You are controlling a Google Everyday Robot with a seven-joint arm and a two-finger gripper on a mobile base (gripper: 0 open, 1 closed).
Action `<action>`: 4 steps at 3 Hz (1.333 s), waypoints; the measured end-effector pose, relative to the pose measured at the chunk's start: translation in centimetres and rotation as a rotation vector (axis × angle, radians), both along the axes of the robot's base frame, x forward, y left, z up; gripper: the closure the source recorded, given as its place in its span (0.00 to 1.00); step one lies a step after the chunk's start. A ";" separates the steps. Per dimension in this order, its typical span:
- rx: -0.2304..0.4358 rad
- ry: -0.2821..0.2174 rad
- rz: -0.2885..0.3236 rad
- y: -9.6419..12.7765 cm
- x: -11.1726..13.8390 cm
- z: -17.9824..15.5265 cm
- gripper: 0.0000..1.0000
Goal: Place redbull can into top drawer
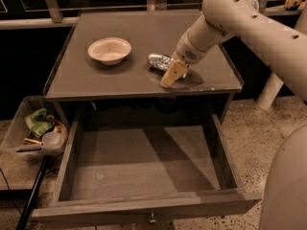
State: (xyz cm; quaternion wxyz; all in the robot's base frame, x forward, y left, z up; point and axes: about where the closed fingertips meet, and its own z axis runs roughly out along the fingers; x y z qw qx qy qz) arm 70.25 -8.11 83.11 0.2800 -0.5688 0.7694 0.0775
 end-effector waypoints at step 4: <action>0.000 0.000 0.000 0.0 0.0 0.3 1.00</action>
Offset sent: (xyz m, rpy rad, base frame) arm 0.0000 0.0000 0.0000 0.0000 0.0001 0.0000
